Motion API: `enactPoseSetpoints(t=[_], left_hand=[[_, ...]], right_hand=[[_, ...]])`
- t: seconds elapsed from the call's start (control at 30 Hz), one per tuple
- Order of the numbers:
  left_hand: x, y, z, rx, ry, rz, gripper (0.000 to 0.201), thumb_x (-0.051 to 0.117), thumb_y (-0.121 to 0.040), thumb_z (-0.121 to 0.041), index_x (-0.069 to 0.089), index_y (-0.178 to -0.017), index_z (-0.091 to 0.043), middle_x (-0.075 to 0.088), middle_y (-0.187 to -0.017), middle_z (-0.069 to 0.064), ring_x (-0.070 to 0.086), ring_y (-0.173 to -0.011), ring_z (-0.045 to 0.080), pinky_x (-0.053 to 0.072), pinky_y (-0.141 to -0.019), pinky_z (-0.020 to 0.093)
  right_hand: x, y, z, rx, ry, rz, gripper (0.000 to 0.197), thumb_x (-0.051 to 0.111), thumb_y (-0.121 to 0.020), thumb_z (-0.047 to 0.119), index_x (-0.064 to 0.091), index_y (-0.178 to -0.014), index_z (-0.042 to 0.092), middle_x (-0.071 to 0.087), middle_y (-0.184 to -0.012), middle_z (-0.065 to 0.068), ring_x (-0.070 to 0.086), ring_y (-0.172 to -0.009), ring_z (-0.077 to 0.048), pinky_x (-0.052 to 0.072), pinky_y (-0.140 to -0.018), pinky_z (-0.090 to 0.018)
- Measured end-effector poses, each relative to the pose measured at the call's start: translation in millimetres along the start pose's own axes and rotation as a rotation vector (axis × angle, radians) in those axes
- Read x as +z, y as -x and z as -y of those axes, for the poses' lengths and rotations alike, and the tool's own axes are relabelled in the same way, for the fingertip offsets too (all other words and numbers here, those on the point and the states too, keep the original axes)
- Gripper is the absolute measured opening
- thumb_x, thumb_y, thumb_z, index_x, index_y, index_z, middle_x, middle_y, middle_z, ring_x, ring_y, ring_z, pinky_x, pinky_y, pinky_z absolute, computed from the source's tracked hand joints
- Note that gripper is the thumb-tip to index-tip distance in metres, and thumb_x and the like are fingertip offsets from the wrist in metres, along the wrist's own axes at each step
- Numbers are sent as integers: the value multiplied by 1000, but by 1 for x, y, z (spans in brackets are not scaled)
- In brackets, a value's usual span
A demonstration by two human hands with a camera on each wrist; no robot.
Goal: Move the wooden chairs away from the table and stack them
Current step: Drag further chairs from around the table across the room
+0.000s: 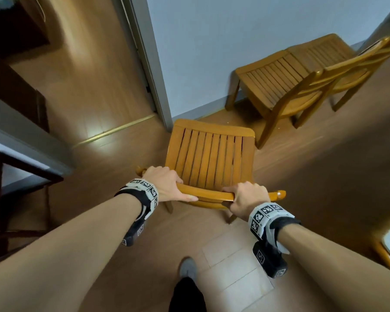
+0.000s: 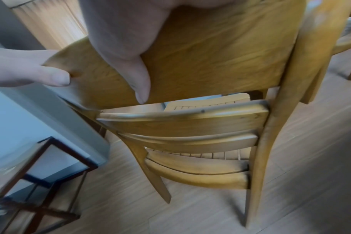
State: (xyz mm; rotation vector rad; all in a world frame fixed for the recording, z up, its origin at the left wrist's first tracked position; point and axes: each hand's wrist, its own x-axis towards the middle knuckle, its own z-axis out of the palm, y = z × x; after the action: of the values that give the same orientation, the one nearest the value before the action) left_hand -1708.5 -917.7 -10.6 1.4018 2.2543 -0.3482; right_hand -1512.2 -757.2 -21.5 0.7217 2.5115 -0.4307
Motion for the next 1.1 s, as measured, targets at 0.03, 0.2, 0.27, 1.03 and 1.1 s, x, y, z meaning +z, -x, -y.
enactPoseSetpoints(t=[0.03, 0.2, 0.27, 1.03, 1.1], left_hand=[[-5, -14, 1, -2, 13, 9, 105, 27, -56, -104, 68, -125, -35, 69, -94, -7, 55, -79, 17, 42, -71, 32], [-27, -86, -2, -14, 45, 32, 108, 30, -61, -101, 61, -135, -30, 70, -103, -5, 63, -92, 18, 46, -78, 32], [-37, -114, -5, -19, 49, 33, 106, 31, -62, -100, 60, -135, -29, 70, -105, -4, 63, -94, 19, 46, -79, 33], [-151, -354, -138, -134, 43, 14, 84, 25, -70, -92, 74, -94, -27, 59, -65, -9, 58, -65, 16, 45, -62, 28], [-161, -371, -147, -133, 55, -10, 84, 23, -70, -91, 74, -91, -27, 57, -63, -10, 58, -64, 15, 46, -61, 27]], right_hand=[[-8, -12, -5, 16, -9, 4, 35, 55, -84, 51, 61, -118, 50, 68, -92, 11, 63, -83, -20, 49, -71, -32], [-46, -75, -38, 62, 10, -4, 30, 58, -83, 52, 62, -113, 52, 67, -86, 12, 65, -84, -19, 52, -78, -35], [-62, -98, -55, 61, 16, -4, 36, 58, -85, 52, 60, -121, 53, 67, -93, 10, 65, -89, -19, 52, -82, -36], [-229, -291, -299, -257, 261, 83, 35, 54, -92, 39, 58, -125, 47, 68, -106, 12, 60, -104, -17, 40, -103, -37], [-241, -306, -313, -265, 266, 72, 29, 55, -89, 38, 62, -116, 44, 68, -97, 15, 61, -100, -15, 37, -105, -40]])
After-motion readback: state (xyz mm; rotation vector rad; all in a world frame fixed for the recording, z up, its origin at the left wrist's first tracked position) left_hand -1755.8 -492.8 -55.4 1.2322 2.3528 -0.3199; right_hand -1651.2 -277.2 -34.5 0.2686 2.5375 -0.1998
